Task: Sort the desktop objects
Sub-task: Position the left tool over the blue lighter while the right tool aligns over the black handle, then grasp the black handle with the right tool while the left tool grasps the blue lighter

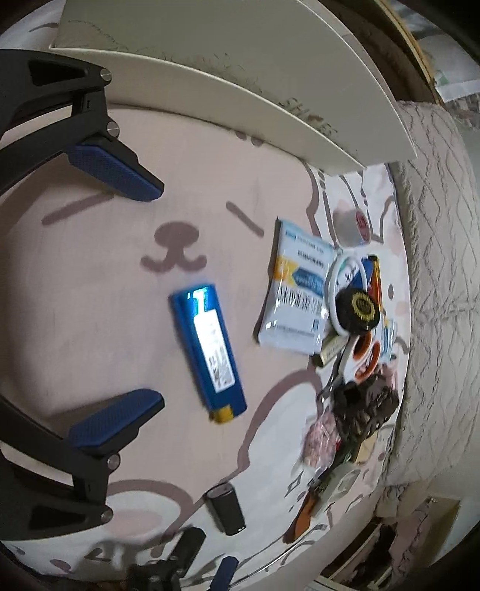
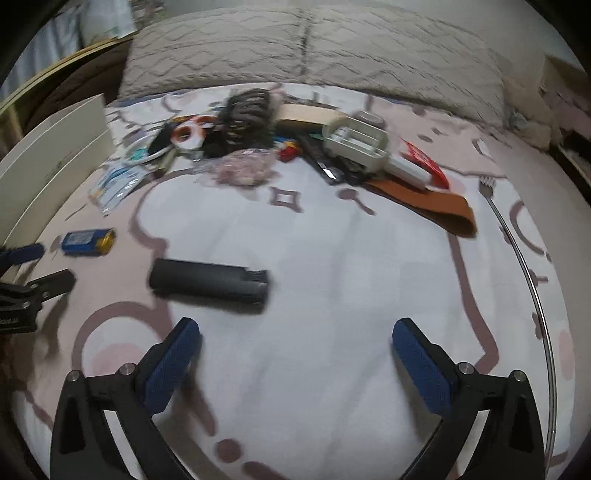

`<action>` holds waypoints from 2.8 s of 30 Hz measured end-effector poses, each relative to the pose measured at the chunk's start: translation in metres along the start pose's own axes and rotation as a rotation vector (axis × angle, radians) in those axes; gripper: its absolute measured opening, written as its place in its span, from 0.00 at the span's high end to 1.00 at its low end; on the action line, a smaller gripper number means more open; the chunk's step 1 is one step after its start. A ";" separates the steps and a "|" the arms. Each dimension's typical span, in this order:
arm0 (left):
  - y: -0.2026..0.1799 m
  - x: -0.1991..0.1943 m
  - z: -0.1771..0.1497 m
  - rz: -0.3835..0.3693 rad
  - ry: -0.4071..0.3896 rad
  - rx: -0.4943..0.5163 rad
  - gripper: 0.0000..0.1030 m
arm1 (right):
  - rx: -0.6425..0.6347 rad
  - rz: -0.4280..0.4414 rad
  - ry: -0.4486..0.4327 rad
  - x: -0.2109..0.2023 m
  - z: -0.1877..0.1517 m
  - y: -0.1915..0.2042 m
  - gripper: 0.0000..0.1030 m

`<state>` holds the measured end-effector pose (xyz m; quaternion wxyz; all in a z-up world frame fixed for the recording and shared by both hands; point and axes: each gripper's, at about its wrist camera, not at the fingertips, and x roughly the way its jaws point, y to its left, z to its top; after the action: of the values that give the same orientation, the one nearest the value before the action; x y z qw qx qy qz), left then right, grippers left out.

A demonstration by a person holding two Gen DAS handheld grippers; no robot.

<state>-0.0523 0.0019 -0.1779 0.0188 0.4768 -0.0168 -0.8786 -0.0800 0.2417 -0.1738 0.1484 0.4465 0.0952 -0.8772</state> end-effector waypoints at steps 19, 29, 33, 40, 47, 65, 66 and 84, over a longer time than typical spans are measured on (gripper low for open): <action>-0.003 0.004 -0.002 0.008 0.002 -0.001 0.00 | -0.054 0.000 0.046 0.026 0.024 0.050 0.00; -0.011 0.006 0.006 -0.046 0.003 -0.083 0.00 | 0.119 -0.019 0.050 0.025 0.020 0.014 0.00; -0.021 0.011 0.014 -0.055 0.001 -0.091 0.00 | 0.123 -0.014 0.049 0.026 0.019 0.014 0.00; -0.024 0.018 0.022 -0.022 0.004 -0.148 0.00 | 0.115 -0.024 0.047 0.028 0.019 0.017 0.00; -0.018 0.023 0.027 -0.022 0.011 -0.208 0.00 | 0.116 -0.020 0.040 0.028 0.017 0.016 0.00; -0.016 0.023 0.019 -0.009 -0.037 -0.222 0.00 | 0.085 -0.024 -0.050 0.018 0.013 0.026 0.22; -0.016 0.023 0.019 -0.011 -0.038 -0.223 0.00 | 0.079 -0.024 -0.052 0.019 0.013 0.027 0.22; -0.009 0.013 0.016 -0.035 -0.099 -0.262 0.17 | 0.076 0.009 -0.081 0.015 0.011 0.028 0.22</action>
<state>-0.0732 0.0106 -0.1802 0.0648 0.4267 0.1054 -0.8959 -0.0869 0.2098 -0.1807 0.1389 0.4163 0.0540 -0.8969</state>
